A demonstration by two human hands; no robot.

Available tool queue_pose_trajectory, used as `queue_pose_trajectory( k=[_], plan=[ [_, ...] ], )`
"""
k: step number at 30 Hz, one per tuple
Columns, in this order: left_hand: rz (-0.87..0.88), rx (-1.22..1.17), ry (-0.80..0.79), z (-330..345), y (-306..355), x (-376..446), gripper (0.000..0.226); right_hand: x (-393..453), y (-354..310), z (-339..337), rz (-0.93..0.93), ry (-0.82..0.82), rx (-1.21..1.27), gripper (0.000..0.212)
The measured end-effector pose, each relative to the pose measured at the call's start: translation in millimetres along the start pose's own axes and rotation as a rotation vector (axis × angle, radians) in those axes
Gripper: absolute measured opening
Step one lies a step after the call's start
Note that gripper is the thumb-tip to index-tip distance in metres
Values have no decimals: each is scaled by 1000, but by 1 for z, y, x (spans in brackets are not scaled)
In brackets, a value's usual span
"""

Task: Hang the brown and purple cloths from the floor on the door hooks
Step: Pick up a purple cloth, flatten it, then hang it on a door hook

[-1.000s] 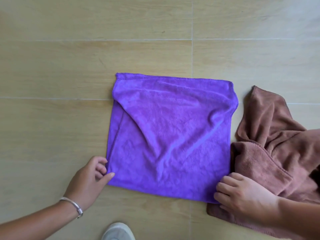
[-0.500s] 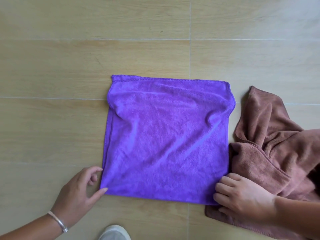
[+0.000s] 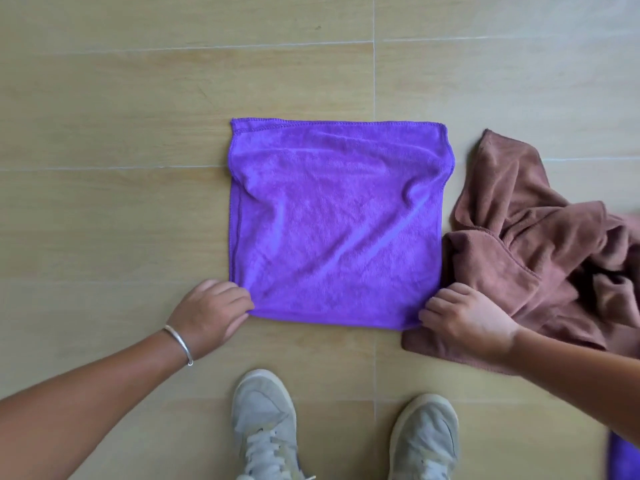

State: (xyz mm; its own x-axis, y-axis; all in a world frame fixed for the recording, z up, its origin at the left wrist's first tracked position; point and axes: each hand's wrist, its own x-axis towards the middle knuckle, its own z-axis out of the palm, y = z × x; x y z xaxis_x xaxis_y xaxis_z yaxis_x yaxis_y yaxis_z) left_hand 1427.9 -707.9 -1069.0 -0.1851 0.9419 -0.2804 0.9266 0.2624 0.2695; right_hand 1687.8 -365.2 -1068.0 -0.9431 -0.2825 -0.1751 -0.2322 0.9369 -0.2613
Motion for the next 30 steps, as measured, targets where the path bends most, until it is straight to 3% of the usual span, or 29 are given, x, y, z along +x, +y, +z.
queue_pose_trajectory(
  k=[2, 6, 8, 12, 16, 20, 23, 30],
  plan=[
    [-55, 3, -37, -19, 8, -2, 22, -4, -7, -19, 98, 14, 7, 30],
    [-197, -31, -17, -73, 28, -8, 18, -9, -16, -78, 310, 72, -36, 10],
    [-242, -57, 41, -109, 35, -9, 10, -13, -17, -117, 366, 82, -21, 3],
    [-246, -53, 144, -197, 39, -10, 15, -21, -14, -213, 399, 114, -43, 10],
    [-248, -22, 239, -314, 42, -5, 12, -20, -10, -330, 413, 159, -18, 28],
    [-327, -41, 262, -441, 57, -6, 1, -23, -19, -455, 449, 194, -63, 18],
    [-443, -88, 117, -547, 76, -17, 4, -28, -42, -558, 542, 229, -30, 14],
    [-384, -43, 168, -749, 109, -64, 3, -54, -86, -744, 587, 409, 77, 7]
  ],
)
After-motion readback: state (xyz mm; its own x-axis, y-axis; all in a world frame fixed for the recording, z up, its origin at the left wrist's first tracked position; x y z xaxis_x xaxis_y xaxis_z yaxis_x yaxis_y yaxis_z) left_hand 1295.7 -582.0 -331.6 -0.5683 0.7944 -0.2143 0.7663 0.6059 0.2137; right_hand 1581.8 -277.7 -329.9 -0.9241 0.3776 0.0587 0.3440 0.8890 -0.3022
